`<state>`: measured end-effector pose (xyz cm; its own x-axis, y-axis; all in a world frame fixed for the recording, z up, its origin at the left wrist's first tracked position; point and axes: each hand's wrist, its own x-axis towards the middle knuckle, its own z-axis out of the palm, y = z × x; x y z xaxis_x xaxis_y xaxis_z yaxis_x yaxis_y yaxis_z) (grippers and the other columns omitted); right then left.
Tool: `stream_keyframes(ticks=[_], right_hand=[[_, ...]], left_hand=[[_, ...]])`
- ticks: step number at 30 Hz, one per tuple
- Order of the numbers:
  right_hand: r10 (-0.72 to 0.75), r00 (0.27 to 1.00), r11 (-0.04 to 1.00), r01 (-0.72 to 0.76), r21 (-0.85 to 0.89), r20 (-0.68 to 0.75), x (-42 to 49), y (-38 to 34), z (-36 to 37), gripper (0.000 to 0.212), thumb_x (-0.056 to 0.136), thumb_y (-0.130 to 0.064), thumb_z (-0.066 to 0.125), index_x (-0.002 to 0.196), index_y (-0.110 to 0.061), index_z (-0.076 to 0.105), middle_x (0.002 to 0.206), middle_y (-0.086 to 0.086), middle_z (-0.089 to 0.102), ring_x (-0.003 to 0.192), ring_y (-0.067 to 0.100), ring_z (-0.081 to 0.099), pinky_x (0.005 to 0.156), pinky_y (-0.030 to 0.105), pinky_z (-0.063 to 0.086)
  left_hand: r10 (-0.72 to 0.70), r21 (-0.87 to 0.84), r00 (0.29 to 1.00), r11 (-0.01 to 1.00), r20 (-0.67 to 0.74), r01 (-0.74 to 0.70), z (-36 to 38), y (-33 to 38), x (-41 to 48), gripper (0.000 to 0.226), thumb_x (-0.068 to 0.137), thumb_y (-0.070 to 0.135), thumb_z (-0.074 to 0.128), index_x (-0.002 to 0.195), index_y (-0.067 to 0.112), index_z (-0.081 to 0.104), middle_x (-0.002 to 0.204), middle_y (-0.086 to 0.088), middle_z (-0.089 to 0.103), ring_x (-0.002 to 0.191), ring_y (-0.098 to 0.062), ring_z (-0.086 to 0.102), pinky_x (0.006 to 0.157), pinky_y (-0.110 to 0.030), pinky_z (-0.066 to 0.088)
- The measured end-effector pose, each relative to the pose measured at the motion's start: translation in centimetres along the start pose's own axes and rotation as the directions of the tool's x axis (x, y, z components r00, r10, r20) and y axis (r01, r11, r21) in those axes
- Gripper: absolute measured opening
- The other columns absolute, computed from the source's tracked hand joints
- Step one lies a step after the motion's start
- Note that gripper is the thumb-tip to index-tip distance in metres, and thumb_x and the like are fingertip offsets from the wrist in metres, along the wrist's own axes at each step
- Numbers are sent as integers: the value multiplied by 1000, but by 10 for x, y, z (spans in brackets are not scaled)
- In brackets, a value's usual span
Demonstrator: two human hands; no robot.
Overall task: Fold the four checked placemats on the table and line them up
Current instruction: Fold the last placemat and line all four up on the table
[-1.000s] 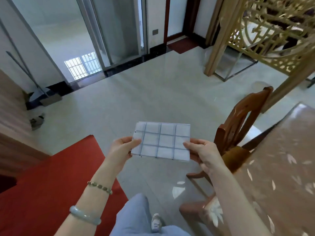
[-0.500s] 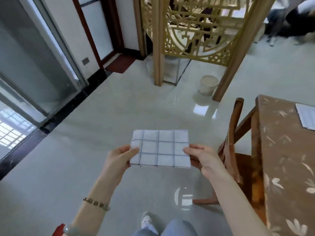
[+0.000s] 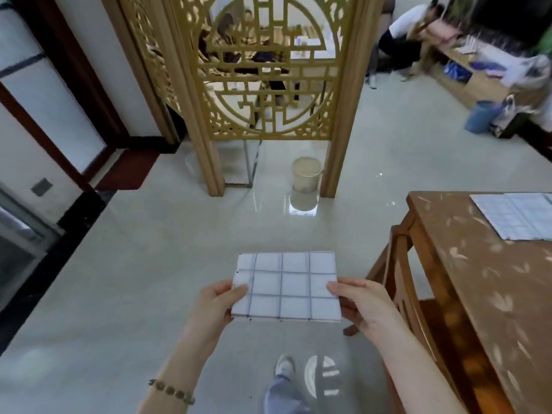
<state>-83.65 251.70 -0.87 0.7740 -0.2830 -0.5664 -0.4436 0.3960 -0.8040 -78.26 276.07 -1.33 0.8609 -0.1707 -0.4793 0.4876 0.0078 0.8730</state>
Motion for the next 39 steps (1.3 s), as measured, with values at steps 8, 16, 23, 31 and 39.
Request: stream_keyframes(ticks=[8,16,23,31,39], right_hand=[[-47,995,995,54,82,-88,111,-76,8,20,77,-2,72,94,8,68,77,17,69,69,24,64,63,29,49],[-45,959,989,82,121,-281,197,-138,0,22,76,-3,74,95,7,69,88,28,69,79,30,62,72,37,47],[-36,905,966,140,216,-425,292,-199,-13,18,80,-2,70,95,7,69,98,28,69,85,34,64,82,44,50],[25,777,915,236,328,-629,374,-262,-16,16,78,-1,70,92,8,68,98,32,66,81,34,62,75,41,48],[127,673,863,287,416,-728,413,-293,-60,58,52,-25,88,98,4,69,81,23,63,72,32,55,56,34,40]], left_hand=[[8,55,992,998,123,-15,36,83,143,18,89,8,61,102,-2,70,99,-21,72,90,-32,69,78,-37,50],[-42,137,965,991,260,7,90,139,267,15,88,6,62,97,-1,72,95,-21,73,82,-28,70,69,-30,53],[-98,263,883,964,458,-30,162,202,407,12,88,5,62,95,0,71,81,-10,75,66,-15,69,54,-17,49],[-203,421,764,902,613,-98,245,274,544,42,68,35,78,98,5,72,99,-13,71,91,-31,67,88,-46,51],[-293,466,606,873,739,-145,356,293,593,32,90,-1,58,60,11,59,45,9,54,36,0,48,38,-9,35]])
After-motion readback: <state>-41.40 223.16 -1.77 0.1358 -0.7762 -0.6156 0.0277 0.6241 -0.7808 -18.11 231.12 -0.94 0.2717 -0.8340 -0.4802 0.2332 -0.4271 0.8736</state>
